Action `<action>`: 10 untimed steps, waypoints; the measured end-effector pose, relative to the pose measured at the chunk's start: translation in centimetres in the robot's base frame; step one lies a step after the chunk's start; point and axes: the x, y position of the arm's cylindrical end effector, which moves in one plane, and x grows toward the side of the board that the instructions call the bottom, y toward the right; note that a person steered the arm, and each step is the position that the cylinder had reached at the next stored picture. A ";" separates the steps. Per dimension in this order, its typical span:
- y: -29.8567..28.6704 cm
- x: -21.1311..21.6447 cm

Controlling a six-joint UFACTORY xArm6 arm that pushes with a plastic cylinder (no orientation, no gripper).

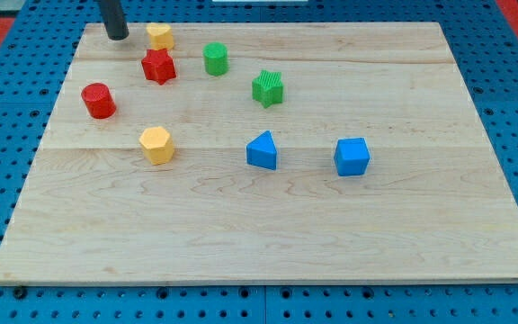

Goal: Move the yellow heart to the red circle

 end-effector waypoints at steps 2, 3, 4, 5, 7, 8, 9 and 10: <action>4.0 -2.0; 7.1 -1.7; 8.2 -0.6; 6.8 1.8; 4.5 6.8; 4.1 9.9; 3.7 12.4; 3.2 14.7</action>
